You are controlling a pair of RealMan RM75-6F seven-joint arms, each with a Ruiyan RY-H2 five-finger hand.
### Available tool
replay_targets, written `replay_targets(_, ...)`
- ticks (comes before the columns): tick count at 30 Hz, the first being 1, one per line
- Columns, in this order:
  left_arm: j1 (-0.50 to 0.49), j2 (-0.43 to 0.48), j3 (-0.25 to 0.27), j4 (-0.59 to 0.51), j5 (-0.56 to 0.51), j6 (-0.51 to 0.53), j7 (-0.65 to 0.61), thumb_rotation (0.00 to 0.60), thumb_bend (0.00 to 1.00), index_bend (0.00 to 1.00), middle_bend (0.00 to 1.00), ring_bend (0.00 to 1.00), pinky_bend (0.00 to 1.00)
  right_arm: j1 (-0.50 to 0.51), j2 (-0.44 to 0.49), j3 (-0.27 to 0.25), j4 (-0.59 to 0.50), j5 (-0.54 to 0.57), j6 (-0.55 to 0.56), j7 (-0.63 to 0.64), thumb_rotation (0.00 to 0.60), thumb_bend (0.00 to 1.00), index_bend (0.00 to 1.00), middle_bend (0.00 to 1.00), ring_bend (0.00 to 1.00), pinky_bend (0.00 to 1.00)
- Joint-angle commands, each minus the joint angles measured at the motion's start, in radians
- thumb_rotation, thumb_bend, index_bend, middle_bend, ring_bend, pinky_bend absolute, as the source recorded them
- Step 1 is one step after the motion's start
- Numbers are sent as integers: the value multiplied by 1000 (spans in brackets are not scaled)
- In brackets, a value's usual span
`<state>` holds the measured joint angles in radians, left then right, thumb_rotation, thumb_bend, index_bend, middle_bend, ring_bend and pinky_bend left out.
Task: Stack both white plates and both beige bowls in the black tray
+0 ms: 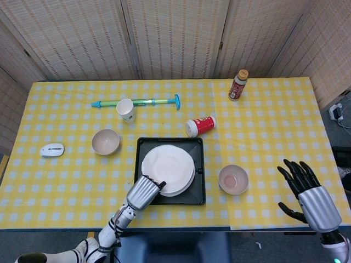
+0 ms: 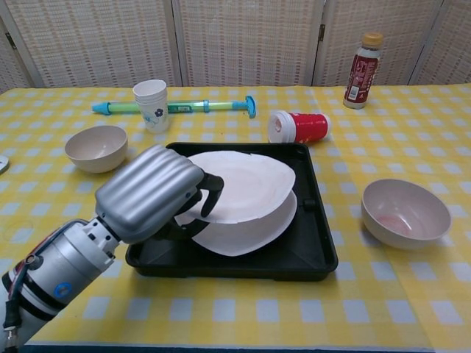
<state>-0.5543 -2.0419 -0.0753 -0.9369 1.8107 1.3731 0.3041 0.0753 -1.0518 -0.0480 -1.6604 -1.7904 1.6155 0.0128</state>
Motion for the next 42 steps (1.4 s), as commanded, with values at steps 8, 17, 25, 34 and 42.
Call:
replay_targets(8, -17, -34, 10, 39, -41, -15, -9, 600, 481, 569, 1000, 1000, 1000, -7, 3, 3, 2, 6, 2, 7, 600, 226, 0, 0, 0, 0)
replay_targets(17, 1, -2, 19, -53, -92, -43, 50, 600, 318, 346, 1000, 1000, 1000, -14, 2, -2, -1, -16, 12, 5, 600, 226, 0, 0, 0, 0)
replay_targets(25, 12, 53, 15, -190, -154, -99, 111, 600, 227, 302, 1000, 1000, 1000, -23, 3, -8, 2, -45, 33, 9, 600, 226, 0, 0, 0, 0)
replay_targets(34, 27, 185, -7, -419, -218, -127, 165, 600, 199, 280, 1000, 1000, 1000, -21, 12, -15, 12, -72, 41, 33, 600, 226, 0, 0, 0, 0)
replay_targets(42, 61, 311, -38, -509, -228, -52, 155, 600, 210, 420, 1000, 1000, 1000, -19, 20, -37, 23, -121, 48, 60, 600, 226, 0, 0, 0, 0)
